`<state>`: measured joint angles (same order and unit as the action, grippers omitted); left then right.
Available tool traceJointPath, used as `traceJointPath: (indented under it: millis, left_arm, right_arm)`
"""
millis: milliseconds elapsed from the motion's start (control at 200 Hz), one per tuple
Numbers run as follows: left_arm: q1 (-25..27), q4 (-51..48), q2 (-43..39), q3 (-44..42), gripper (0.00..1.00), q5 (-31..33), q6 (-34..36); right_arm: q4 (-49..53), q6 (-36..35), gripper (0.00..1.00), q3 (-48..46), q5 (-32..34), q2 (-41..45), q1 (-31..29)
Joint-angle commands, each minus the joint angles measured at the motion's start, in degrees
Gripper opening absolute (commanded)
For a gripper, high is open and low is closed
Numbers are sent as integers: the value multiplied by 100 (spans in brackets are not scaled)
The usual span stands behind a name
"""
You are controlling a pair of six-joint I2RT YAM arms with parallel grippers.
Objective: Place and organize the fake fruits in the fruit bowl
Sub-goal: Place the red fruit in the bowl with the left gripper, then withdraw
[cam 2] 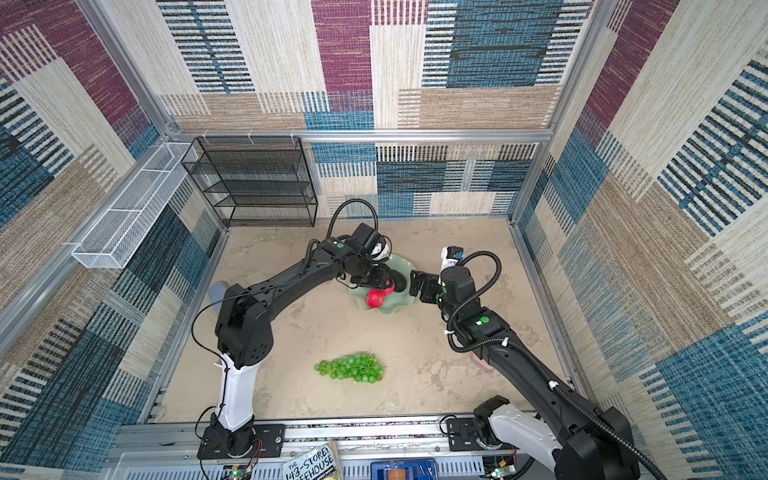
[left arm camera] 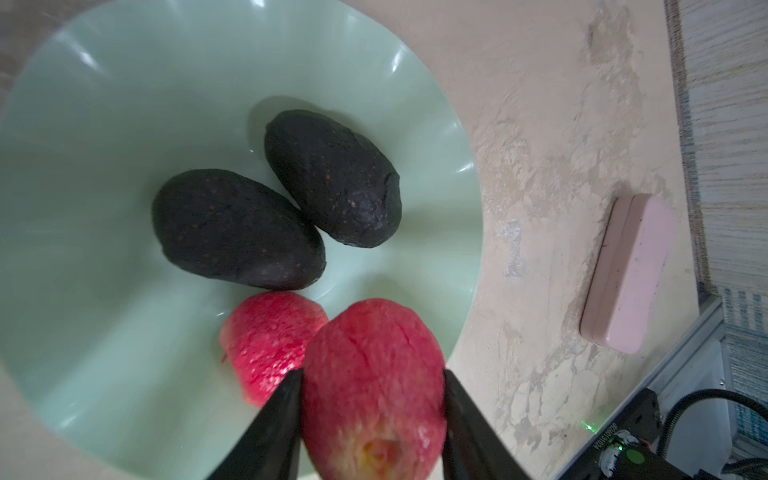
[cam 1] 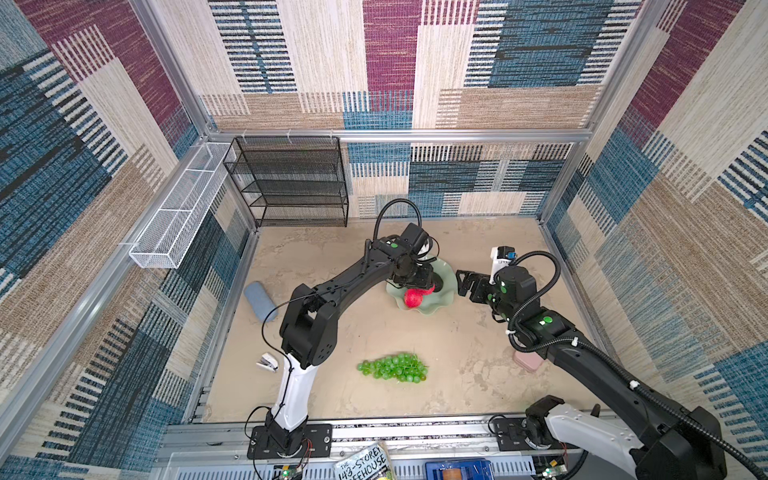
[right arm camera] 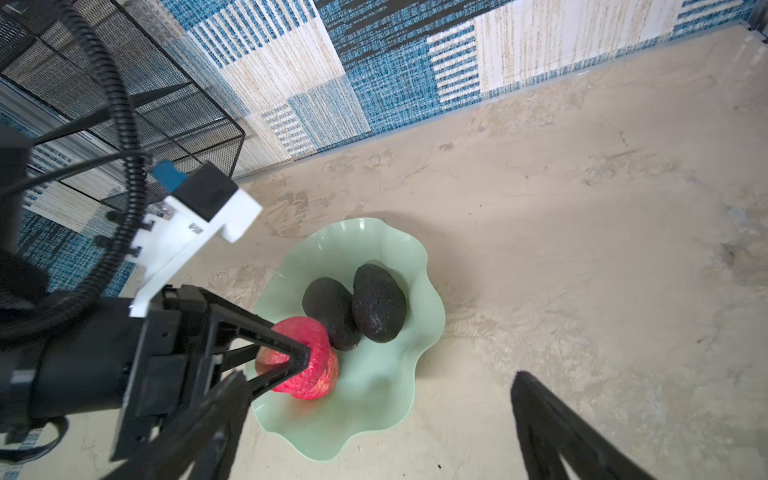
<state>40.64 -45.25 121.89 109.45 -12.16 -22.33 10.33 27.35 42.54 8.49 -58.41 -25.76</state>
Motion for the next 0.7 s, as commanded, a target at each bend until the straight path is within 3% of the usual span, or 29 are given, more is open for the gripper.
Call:
traceJointPath:
  millis: [0,281,691]
  left_arm:
    - [82,-424,327,342,50,206,177]
    - [104,-654,888,820,51,493,23]
    - [99,-773,963,1120,67,405,-54]
  right_arm:
    - [93,78,100,-43,67,117,1]
    - [170,-2,100,-62,179,263,4]
    - [164,-222,100,9,179,260,9]
